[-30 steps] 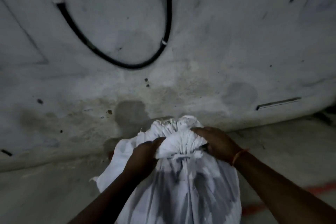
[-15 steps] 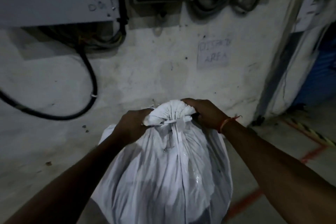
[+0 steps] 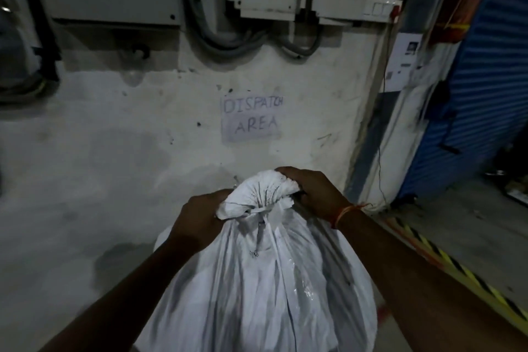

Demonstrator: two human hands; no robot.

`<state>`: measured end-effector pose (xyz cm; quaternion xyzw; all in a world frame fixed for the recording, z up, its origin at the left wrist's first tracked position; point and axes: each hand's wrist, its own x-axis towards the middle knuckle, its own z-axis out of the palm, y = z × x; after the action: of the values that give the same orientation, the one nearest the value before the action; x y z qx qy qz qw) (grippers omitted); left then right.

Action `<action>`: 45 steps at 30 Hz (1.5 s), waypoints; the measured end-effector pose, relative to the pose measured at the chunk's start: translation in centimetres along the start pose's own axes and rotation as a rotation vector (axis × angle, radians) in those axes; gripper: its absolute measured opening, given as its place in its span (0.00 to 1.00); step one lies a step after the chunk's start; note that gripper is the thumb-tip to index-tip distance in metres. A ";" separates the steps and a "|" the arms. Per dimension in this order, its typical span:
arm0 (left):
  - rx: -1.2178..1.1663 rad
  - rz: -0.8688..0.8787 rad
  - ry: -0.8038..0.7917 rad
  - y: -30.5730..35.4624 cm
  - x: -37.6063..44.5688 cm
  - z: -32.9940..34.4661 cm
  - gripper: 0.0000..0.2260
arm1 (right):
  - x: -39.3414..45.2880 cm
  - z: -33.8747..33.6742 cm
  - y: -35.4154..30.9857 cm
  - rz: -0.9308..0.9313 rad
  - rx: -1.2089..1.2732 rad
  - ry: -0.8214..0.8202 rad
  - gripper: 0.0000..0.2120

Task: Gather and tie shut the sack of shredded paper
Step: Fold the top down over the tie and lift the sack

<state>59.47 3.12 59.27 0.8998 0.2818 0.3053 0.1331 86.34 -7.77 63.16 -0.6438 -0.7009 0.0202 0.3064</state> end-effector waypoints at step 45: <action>0.249 -0.461 -0.007 5.8 23.2 23.1 0.22 | 13.4 -3.5 37.5 -0.234 0.231 -0.377 0.29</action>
<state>91.54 10.50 54.69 0.8224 0.5143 0.2267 0.0882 121.52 9.58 55.49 -0.5036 -0.8086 0.1845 0.2420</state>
